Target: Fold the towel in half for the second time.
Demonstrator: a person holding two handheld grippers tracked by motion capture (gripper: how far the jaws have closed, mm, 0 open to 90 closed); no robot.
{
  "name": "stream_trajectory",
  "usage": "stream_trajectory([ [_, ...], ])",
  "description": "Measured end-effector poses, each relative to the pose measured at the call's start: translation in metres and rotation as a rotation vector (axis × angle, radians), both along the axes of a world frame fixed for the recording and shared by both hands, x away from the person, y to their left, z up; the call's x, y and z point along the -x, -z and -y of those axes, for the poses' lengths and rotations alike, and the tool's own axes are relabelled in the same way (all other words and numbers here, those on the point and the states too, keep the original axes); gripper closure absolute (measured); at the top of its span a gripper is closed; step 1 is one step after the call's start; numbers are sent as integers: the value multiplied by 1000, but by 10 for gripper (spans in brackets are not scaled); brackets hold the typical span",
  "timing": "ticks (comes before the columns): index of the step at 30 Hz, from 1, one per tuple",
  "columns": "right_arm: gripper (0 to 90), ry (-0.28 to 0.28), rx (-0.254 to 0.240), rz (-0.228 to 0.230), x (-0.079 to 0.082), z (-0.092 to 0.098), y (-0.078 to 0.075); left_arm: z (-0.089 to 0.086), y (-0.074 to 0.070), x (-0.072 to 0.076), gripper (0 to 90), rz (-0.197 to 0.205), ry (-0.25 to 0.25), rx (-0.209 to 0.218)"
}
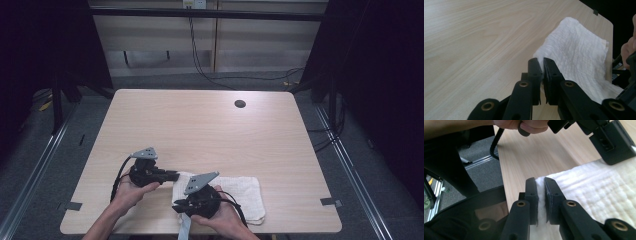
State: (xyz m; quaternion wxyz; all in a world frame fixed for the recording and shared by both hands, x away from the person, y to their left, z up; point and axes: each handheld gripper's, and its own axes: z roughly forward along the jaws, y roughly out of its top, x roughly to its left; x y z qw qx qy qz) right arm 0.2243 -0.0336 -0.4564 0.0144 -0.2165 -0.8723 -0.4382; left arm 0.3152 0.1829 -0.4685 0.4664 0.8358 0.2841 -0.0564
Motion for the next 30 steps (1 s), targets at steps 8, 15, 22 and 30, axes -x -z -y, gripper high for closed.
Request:
stream_trajectory([
  [8,825,-20,-25,-6,-5,-18,-11,-27,-17,5,850,30,-61,-5],
  [15,826,-45,-58,40,-7,-41,-27,-52,-35,9,850,49,-107,-20],
  [22,827,-3,-114,84,0,-42,-36,-38,-42,0,853,18,-86,-5],
  [30,827,53,-114,55,-1,-7,-28,-7,-37,-8,853,12,-45,-22],
])
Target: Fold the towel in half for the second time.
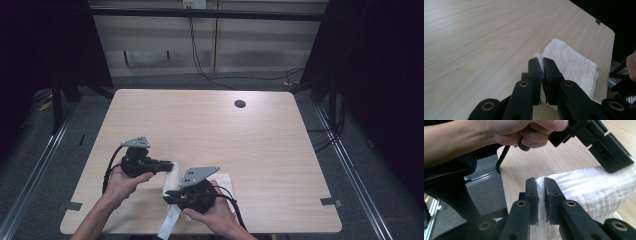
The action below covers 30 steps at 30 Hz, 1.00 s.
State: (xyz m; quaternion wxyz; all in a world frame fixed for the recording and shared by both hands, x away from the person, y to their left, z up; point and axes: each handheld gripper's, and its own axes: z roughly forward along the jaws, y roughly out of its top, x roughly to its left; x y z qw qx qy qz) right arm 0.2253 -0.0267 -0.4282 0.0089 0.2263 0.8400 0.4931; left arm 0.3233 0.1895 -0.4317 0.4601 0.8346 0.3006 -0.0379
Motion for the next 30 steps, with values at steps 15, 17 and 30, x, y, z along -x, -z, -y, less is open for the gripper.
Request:
stream_trajectory([
  [15,822,119,6,-17,14,54,14,68,19,-6,847,-32,82,-69],
  [17,823,132,16,-23,16,59,18,76,23,-7,846,-43,87,-57],
  [30,797,215,109,-70,23,101,47,126,55,-13,800,-100,94,-79],
])
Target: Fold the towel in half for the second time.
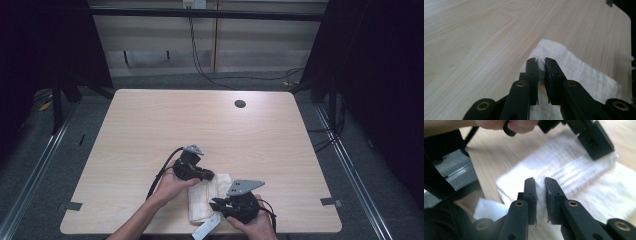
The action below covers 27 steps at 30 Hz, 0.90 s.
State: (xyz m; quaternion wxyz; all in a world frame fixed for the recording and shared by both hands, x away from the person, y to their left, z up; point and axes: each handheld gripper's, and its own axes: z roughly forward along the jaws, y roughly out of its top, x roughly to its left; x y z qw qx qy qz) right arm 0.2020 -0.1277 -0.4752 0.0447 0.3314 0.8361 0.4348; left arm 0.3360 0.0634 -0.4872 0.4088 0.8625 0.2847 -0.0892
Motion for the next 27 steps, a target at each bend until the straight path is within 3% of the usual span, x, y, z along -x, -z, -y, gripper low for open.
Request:
stream_trajectory([
  [3,760,-4,34,-11,1,6,3,4,1,1,765,7,35,15],
  [6,739,18,50,-16,2,14,6,2,-4,3,705,50,52,8],
  [11,668,59,70,-24,1,26,5,-11,-15,6,590,86,18,55],
  [14,636,77,82,-33,1,34,6,-20,-19,8,557,115,23,64],
  [22,578,160,2,3,-3,60,-1,-57,-20,20,475,158,-19,1],
  [27,576,193,-4,17,-10,72,-2,-77,-25,24,406,162,-65,16],
])
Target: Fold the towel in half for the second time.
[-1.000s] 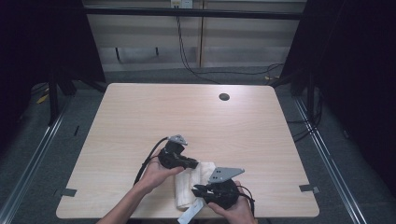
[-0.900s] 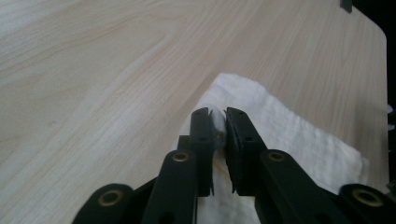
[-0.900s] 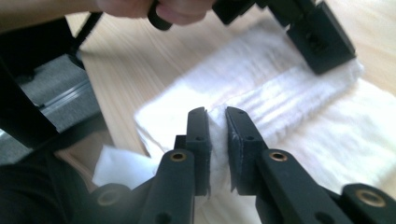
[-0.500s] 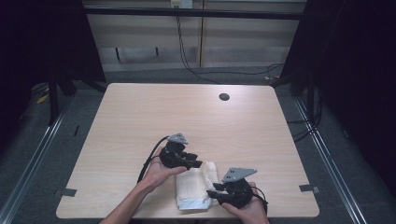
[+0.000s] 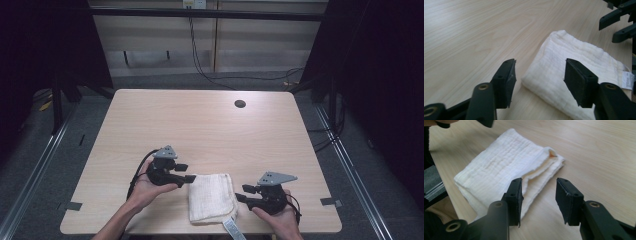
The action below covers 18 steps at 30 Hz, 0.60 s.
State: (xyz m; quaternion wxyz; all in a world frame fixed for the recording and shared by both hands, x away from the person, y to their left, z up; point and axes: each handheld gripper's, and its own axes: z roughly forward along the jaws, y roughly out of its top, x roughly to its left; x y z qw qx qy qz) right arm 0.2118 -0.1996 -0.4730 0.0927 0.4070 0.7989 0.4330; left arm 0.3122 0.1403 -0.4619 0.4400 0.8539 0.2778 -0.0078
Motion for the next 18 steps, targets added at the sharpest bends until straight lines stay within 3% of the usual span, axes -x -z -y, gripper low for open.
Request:
stream_trajectory([
  [3,572,16,-14,3,-3,6,1,-9,-2,4,344,4,-11,0],
  [6,556,37,-34,14,-6,13,1,-24,-8,17,309,28,-35,-14],
  [11,542,61,-49,36,-7,23,-4,-38,-11,31,290,-2,-46,-18],
  [12,542,66,-47,42,-8,28,-5,-50,-6,39,304,-27,-80,-9],
  [14,537,68,-38,43,-8,32,-4,-61,0,46,284,-34,-94,-14],
  [18,509,85,-16,28,-10,35,5,-72,9,47,282,-45,-129,-28],
])
